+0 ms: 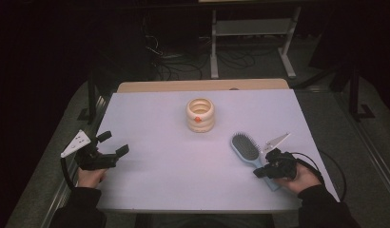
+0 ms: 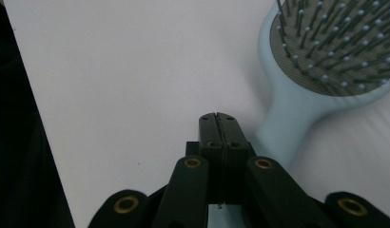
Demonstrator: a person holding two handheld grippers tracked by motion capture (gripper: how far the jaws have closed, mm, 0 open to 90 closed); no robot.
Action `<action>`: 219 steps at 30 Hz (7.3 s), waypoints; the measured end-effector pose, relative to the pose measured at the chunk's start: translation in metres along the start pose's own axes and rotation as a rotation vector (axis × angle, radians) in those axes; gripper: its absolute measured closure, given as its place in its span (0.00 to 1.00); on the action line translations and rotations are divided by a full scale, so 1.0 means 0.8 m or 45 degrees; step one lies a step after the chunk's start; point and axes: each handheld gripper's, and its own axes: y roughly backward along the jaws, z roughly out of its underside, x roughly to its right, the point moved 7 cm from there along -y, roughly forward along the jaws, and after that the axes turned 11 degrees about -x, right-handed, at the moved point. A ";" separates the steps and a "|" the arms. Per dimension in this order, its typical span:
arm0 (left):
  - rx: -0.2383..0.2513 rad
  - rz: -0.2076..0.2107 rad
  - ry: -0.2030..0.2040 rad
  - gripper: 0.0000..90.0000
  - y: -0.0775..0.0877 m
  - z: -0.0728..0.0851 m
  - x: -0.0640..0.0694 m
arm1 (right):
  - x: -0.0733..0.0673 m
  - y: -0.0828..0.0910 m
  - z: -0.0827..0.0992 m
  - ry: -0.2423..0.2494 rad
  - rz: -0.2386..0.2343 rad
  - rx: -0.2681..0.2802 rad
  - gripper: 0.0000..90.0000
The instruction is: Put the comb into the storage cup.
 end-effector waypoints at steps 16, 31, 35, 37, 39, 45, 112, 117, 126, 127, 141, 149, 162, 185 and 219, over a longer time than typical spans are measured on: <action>0.002 -0.001 -0.003 0.00 0.000 0.000 0.000 | 0.017 0.011 0.014 -0.053 0.008 0.034 0.99; -0.008 -0.002 -0.011 0.00 -0.001 0.000 0.001 | 0.033 0.019 0.029 -0.115 0.028 0.040 0.99; -0.007 -0.002 -0.012 0.00 -0.001 0.000 0.001 | 0.037 0.021 0.033 -0.128 0.031 0.045 0.99; -0.004 -0.002 -0.008 0.00 -0.001 0.000 0.001 | 0.040 0.022 0.036 -0.145 0.034 0.047 0.99; -0.004 -0.001 -0.009 0.00 -0.001 0.000 0.001 | 0.043 0.024 0.039 -0.146 0.036 0.055 0.99; -0.013 -0.008 -0.014 0.00 -0.002 0.000 0.001 | 0.047 0.027 0.043 -0.167 0.030 0.067 0.99; -0.011 -0.007 0.008 0.00 -0.001 0.002 -0.001 | 0.069 0.098 0.025 -0.118 0.189 0.124 0.87; -0.009 -0.009 0.010 0.00 -0.001 0.002 -0.001 | 0.077 0.096 0.015 -0.100 0.198 0.101 0.75; -0.017 -0.009 0.005 0.00 -0.002 0.003 -0.001 | 0.078 0.094 0.001 -0.075 0.171 0.028 0.47; -0.016 -0.009 0.005 0.00 -0.002 0.003 -0.001 | 0.077 0.093 0.000 -0.069 0.164 0.026 0.43; -0.011 -0.008 0.004 0.00 -0.001 0.002 0.000 | 0.074 0.062 -0.014 0.013 0.153 -0.078 0.00; -0.014 -0.008 0.002 0.00 -0.001 0.002 0.000 | 0.077 0.046 -0.015 0.071 0.171 -0.145 0.05; -0.015 -0.005 -0.003 0.00 -0.002 0.002 0.000 | 0.085 0.030 -0.018 0.078 0.175 -0.161 0.14; -0.022 -0.003 -0.010 0.00 -0.003 0.003 0.002 | 0.089 0.015 -0.005 0.119 0.154 -0.159 0.44; -0.024 0.002 -0.015 0.00 -0.003 0.003 0.003 | 0.087 0.016 -0.002 0.097 0.181 -0.153 0.76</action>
